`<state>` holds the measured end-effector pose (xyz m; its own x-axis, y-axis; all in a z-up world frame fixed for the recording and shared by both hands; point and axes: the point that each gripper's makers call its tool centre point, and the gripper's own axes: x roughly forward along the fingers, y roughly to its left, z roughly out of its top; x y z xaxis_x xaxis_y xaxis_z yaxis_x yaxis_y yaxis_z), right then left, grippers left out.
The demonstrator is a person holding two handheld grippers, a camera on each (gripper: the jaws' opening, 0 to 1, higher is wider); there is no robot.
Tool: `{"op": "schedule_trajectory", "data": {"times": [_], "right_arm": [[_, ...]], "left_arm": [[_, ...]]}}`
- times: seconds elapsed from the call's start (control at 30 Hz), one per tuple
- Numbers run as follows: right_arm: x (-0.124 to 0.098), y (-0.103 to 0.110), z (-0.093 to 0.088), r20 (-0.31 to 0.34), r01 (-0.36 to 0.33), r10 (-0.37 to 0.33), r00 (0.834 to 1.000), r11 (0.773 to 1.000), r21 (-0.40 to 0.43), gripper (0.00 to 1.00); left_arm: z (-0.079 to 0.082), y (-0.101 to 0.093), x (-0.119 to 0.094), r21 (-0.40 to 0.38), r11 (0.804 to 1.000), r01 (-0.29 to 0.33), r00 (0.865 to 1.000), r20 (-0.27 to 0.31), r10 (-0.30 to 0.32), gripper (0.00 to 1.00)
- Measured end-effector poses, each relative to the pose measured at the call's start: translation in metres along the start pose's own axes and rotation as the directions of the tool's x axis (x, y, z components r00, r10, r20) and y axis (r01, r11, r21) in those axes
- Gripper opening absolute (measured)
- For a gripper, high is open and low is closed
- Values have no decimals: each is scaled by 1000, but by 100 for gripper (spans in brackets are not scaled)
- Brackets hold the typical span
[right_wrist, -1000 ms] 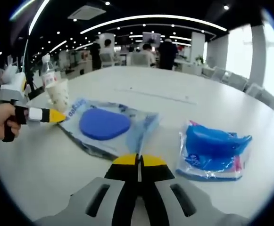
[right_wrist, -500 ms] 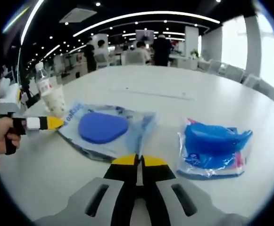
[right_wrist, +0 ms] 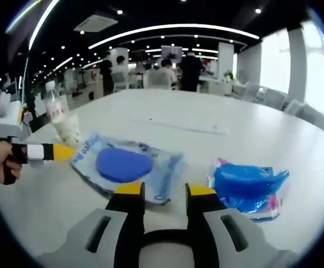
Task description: Arrange the tabletop items into an orderly group along one side of the table until the central work area is clear of visible clutter.
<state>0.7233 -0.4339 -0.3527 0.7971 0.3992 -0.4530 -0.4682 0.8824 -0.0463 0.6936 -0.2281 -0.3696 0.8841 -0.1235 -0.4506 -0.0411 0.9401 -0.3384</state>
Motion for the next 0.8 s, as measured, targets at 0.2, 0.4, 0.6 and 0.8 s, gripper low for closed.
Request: {"op": "schedule_trajectory", "data": {"times": [0.2, 0.4, 0.6, 0.8], "right_arm": [[-8, -2, 5, 7, 5, -5, 1000, 1000, 10, 44], [-20, -5, 11, 12, -6, 5, 1000, 999, 46, 58], [-32, -4, 17, 21, -14, 13, 1000, 999, 51, 66], [-46, 2, 22, 25, -23, 21, 999, 997, 67, 74]], "left_arm": [[3, 1, -11, 39, 999, -10, 1000, 8, 10, 44], [13, 2, -23, 73, 997, -10, 1000, 13, 9, 59], [24, 2, -33, 94, 995, -17, 999, 31, 14, 66], [28, 2, -47, 113, 993, -26, 999, 33, 22, 73]]}}
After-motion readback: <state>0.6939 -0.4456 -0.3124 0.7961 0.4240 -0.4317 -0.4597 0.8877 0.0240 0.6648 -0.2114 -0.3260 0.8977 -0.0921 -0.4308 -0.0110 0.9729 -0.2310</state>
